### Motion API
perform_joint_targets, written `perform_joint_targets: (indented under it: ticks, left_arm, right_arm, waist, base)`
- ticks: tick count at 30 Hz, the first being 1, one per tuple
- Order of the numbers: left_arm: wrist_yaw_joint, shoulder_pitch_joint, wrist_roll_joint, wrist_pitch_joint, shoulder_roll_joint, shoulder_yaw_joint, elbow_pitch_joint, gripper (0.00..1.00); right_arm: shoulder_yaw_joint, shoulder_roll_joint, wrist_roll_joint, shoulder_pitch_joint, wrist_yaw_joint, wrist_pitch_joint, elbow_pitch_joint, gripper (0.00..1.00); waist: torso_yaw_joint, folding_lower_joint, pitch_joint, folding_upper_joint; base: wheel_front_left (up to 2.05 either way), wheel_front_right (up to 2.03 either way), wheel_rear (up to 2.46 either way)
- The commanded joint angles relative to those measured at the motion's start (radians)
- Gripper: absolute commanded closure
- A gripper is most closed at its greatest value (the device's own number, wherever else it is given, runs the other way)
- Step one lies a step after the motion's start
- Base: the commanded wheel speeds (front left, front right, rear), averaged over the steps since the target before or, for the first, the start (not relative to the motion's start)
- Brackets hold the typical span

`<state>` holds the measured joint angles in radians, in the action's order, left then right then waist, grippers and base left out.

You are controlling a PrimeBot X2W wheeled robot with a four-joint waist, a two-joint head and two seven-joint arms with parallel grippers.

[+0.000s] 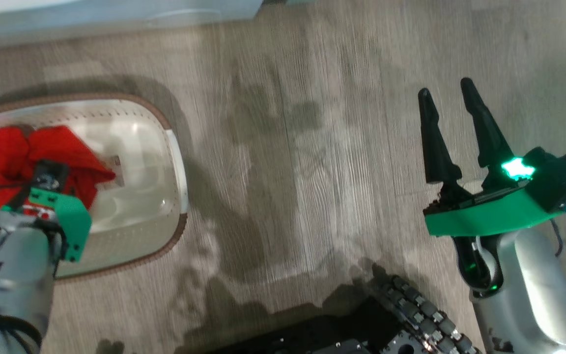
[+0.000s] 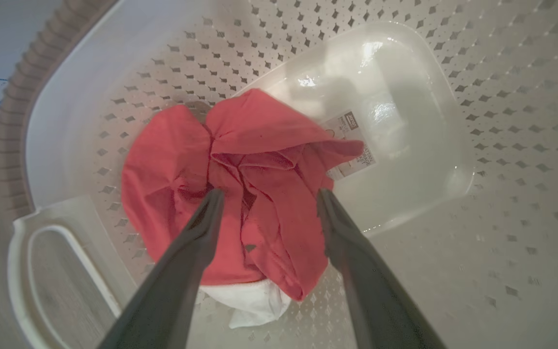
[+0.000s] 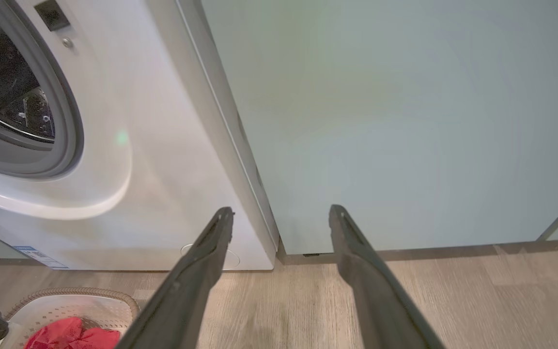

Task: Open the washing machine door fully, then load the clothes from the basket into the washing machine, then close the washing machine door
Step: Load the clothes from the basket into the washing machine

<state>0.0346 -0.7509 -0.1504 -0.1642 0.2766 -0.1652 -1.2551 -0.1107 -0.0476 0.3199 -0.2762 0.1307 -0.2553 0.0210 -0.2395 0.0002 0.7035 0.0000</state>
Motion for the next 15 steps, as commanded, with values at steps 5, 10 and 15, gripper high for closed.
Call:
perform_joint_targets:
  ticks: [5, 10, 15]
  left_arm:
    - [0.015, -0.037, 0.004, 0.039, 0.071, 0.019, -0.014, 0.0]
    - [0.004, -0.084, -0.006, 0.1, 0.107, -0.004, -0.025, 0.0]
    - [0.022, -0.126, -0.014, 0.148, 0.124, -0.02, -0.029, 0.0]
  right_arm:
    - [-0.013, -0.003, 0.063, -0.007, 0.0, -0.006, -0.042, 0.0]
    - [-0.017, -0.003, 0.071, -0.021, 0.0, -0.006, -0.054, 0.0]
    - [-0.006, -0.003, 0.076, -0.032, 0.0, -0.006, -0.061, 0.0]
  waist:
    - [-0.015, -0.0002, 0.088, 0.0]
    - [-0.03, -0.0002, 0.153, 0.0]
    - [-0.037, -0.0002, 0.197, 0.0]
  base:
    - [0.0, 0.0, 0.0]
    - [0.0, 0.0, 0.0]
    - [0.0, 0.0, 0.0]
